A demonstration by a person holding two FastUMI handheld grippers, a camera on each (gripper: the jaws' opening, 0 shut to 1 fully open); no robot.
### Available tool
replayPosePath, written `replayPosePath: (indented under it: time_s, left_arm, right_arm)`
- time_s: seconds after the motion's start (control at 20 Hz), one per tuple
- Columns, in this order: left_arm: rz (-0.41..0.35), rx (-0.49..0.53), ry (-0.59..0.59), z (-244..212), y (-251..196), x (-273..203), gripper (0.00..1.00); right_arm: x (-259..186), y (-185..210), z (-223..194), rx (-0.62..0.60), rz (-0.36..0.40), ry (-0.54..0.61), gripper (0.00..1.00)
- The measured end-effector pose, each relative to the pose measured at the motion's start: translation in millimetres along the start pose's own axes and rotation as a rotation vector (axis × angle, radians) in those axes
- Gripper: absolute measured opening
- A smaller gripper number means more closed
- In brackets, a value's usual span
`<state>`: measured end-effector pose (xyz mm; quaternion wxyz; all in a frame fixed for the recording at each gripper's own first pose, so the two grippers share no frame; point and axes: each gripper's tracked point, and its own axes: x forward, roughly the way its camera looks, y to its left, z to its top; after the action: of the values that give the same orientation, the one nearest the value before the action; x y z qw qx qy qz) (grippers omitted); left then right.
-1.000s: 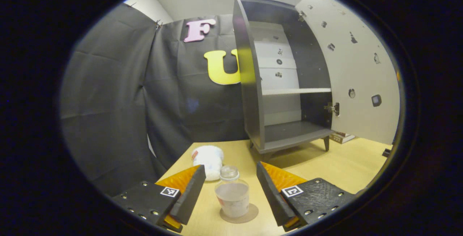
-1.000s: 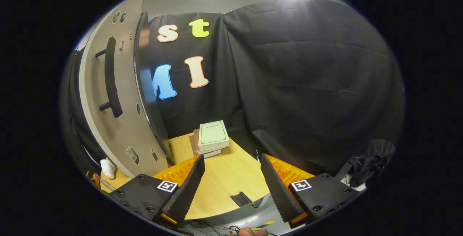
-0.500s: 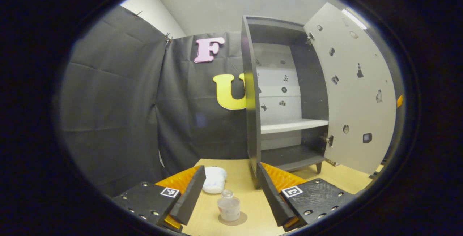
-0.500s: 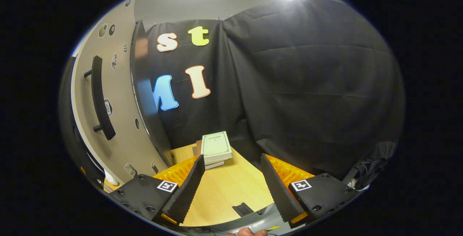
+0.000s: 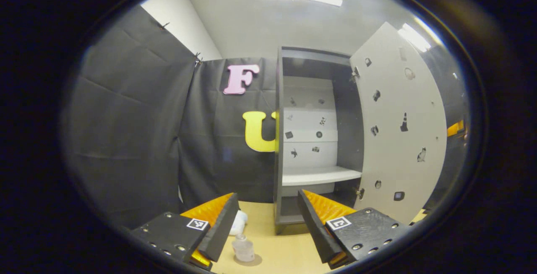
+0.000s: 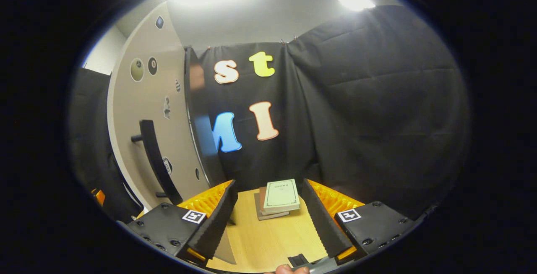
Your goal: Open the cabinet door with the right hand, grasp the bottle in the cabinet with the left hand and place it on the coaster, then close the cabinet door with the right hand.
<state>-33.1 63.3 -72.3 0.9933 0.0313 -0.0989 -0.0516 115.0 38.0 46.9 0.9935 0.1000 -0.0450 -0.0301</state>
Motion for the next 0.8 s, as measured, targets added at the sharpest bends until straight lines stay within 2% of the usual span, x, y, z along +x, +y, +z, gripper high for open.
replayPosePath:
  time_s: [0.2,0.35,0.55,0.8]
  left_arm:
    - [0.056,-0.032,0.074,-5.5,-9.2,-10.3,0.84]
    - [0.061,0.0,0.153,-11.3,-20.3,-15.6,0.85]
    - [0.117,0.042,0.242,-18.3,-25.1,-36.8,0.86]
    - [0.143,0.046,0.251,2.1,-35.4,-47.1,0.86]
  right_arm:
    - [3.7,17.0,17.5,-0.034,0.08,-0.004,0.98]
    - [11.0,26.1,29.3,-0.033,0.14,-0.012,0.98]
    - [19.4,45.5,38.0,-0.036,0.225,0.007,0.98]
    - [23.7,74.5,37.3,-0.068,0.319,0.021,0.98]
